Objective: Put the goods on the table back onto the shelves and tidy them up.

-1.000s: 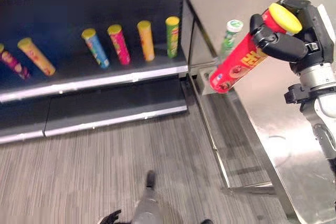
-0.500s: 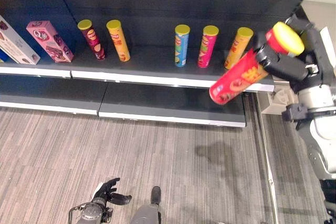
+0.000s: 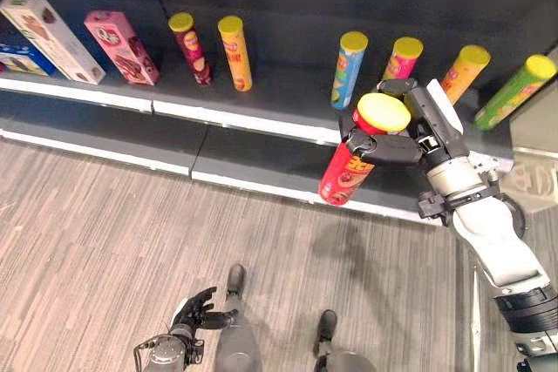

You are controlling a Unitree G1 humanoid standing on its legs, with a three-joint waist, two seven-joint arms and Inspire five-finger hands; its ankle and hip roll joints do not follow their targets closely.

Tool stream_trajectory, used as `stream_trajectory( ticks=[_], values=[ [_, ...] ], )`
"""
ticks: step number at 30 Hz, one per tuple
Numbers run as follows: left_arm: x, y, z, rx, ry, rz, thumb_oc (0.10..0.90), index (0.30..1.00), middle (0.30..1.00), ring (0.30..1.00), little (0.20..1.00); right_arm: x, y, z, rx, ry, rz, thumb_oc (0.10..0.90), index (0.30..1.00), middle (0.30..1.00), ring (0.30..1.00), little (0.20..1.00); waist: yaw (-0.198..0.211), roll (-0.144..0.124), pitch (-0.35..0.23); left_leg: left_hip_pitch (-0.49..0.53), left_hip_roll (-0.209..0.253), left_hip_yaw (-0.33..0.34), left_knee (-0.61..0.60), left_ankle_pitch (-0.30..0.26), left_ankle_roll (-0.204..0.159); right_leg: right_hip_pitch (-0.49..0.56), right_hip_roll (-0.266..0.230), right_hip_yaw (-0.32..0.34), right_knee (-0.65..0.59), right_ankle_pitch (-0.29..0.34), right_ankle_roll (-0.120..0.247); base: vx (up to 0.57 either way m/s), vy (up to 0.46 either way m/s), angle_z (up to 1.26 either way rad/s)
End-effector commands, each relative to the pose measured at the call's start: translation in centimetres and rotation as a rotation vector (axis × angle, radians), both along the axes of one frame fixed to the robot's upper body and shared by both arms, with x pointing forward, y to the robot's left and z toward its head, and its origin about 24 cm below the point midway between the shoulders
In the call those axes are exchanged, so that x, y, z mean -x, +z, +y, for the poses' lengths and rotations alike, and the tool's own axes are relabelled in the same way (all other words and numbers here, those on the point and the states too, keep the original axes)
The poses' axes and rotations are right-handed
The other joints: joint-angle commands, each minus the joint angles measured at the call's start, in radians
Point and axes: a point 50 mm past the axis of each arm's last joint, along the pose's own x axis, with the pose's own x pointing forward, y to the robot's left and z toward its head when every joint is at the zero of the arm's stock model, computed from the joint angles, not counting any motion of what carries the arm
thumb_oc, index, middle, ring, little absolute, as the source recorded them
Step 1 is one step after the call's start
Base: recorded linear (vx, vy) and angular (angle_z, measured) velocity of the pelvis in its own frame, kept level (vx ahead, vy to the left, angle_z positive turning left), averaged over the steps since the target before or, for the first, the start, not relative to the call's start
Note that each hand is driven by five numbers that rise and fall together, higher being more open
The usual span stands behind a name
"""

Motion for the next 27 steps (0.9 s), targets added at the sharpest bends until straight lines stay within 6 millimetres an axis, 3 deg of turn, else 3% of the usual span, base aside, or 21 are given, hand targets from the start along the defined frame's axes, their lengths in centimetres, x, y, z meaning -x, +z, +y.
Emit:
stream_trajectory(
  ticks=[1,7,12,15,16,17,18,22,24,27],
  values=[
    [4.6,-0.6,3.5,-0.167,-0.060,0.144,0.800,0.900,0.900,0.900,0.900,1.8,7.5,3.1,0.044,0.122,-0.392,0.400,0.300,0.300,0.300,0.300,0.039,-0.031,-0.122,0.022,-0.101,0.038,0.074,-0.004,0.056,0.018,-0.135,-0.002,0.089,-0.117,0.105,0.11,0.391,-0.92],
    [5.1,-0.4,4.7,-0.197,-0.006,0.153,0.800,0.900,0.900,0.900,0.900,0.9,7.8,4.8,0.044,0.133,-0.418,0.400,0.300,0.300,0.300,0.300,0.085,-0.039,-0.109,0.007,-0.153,0.087,0.108,-0.051,0.110,-0.035,-0.209,0.000,0.120,-0.065,0.141,0.03,0.197,-0.22],
    [4.5,-0.2,4.9,-0.214,-0.011,0.137,0.800,0.900,0.900,0.900,0.900,-0.1,7.9,5.6,0.051,0.100,-0.433,0.400,0.300,0.300,0.300,0.300,0.093,-0.012,-0.049,0.029,-0.171,0.090,0.109,-0.069,0.155,-0.173,-0.241,0.014,0.360,0.003,0.132,-0.03,0.141,-0.08],
    [3.2,0.3,4.6,-0.218,-0.028,0.089,0.800,0.900,0.900,0.900,0.900,-0.6,8.8,5.8,0.059,0.066,-0.466,0.400,0.300,0.300,0.300,0.300,0.086,-0.006,-0.017,0.039,-0.173,0.067,0.100,-0.076,0.146,-0.218,-0.222,-0.002,0.265,0.017,0.125,0.00,-0.053,-0.09],
    [2.6,0.5,4.5,-0.214,-0.029,0.066,0.800,0.900,0.900,0.900,0.900,-0.8,9.1,5.9,0.056,0.057,-0.486,0.400,0.300,0.300,0.300,0.300,0.076,-0.005,-0.003,0.041,-0.176,0.054,0.102,-0.082,0.142,-0.245,-0.205,0.019,0.200,0.037,0.130,0.11,-0.193,0.06],
    [1.6,0.9,4.3,-0.220,-0.053,0.037,0.800,0.900,0.900,0.900,0.900,-0.9,9.0,4.9,0.077,-0.010,-0.501,0.400,0.300,0.300,0.300,0.300,0.062,-0.013,0.002,0.039,-0.187,0.019,0.104,-0.089,0.136,-0.243,-0.186,0.075,0.095,0.048,0.142,0.13,-0.182,0.31],
    [1.3,1.1,4.0,-0.210,-0.059,0.024,0.800,0.900,0.900,0.900,0.900,-0.8,9.1,4.6,0.086,-0.039,-0.518,0.400,0.300,0.300,0.300,0.300,0.063,-0.017,0.005,0.027,-0.200,-0.001,0.114,-0.088,0.135,-0.242,-0.181,0.100,0.092,0.050,0.140,0.11,-0.264,1.21],
    [0.4,1.4,2.7,-0.177,-0.065,-0.035,0.800,0.900,0.900,0.900,0.900,-1.7,9.6,3.0,0.096,-0.213,-0.579,0.400,0.300,0.300,0.300,0.300,0.083,-0.006,-0.001,-0.042,-0.195,-0.075,0.107,-0.051,0.112,-0.228,-0.179,0.045,0.068,0.073,0.142,0.03,-0.215,1.27],
    [-0.2,1.7,2.0,-0.167,-0.082,-0.066,0.800,0.900,0.900,0.900,0.900,-2.6,10.6,1.3,0.063,-0.365,-0.632,0.400,0.300,0.300,0.300,0.300,0.107,0.020,-0.005,-0.065,-0.186,-0.128,0.070,-0.019,0.100,-0.217,-0.178,-0.011,0.068,0.051,0.137,0.02,-0.199,0.54],
    [-0.5,1.8,1.6,-0.171,-0.091,-0.083,0.800,0.900,0.900,0.900,0.900,-2.9,12.3,-0.1,0.004,-0.472,-0.688,0.400,0.300,0.300,0.300,0.300,0.129,0.046,0.009,-0.078,-0.189,-0.159,0.053,-0.002,0.097,-0.220,-0.184,-0.043,0.090,0.028,0.135,-0.01,-0.098,0.44]
  ],
)
